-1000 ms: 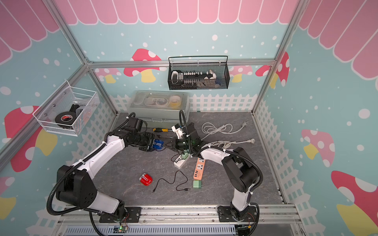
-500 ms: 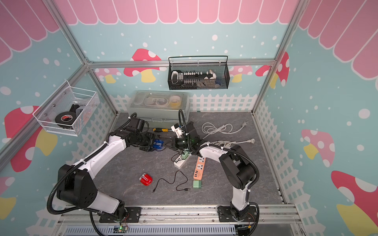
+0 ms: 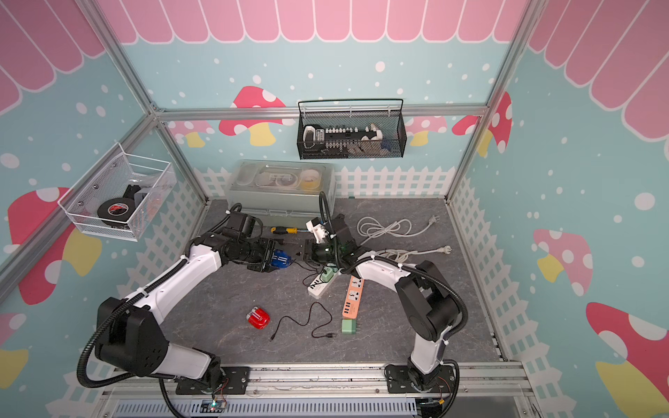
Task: Charge the electric shaver
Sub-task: Insert the charging cable into the electric shaver, then place the electric shaver at the center of the board.
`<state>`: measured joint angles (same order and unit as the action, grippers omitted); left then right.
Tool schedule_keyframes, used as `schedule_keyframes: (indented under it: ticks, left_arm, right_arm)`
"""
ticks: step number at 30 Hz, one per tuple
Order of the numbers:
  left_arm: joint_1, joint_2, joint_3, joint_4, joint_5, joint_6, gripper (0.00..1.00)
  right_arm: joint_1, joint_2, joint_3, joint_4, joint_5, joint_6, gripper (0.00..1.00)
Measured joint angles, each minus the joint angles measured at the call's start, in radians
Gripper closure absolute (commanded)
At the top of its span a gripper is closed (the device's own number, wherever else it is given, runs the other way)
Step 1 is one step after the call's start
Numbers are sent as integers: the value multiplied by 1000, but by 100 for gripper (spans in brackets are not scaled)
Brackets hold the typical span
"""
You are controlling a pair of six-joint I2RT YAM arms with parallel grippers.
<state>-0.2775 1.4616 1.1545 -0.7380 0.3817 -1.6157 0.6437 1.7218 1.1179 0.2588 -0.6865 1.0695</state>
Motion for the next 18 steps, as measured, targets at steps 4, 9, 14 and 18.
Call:
schedule_keyframes:
  ticks: [4, 9, 14, 18]
  left_arm:
    - [66, -3, -36, -18, -35, 38, 100]
    - [149, -2, -74, -41, -125, 91, 100]
    - [213, 94, -82, -51, -207, 146, 100]
    - [221, 193, -82, -51, -246, 163, 96]
  right_arm:
    - [-38, -147, -4, -129, 34, -57, 36]
    - [-64, -274, 16, -348, 107, -185, 38]
    - [-62, -320, 34, -594, 201, -328, 41]
    - [-62, -370, 33, -750, 280, -421, 43]
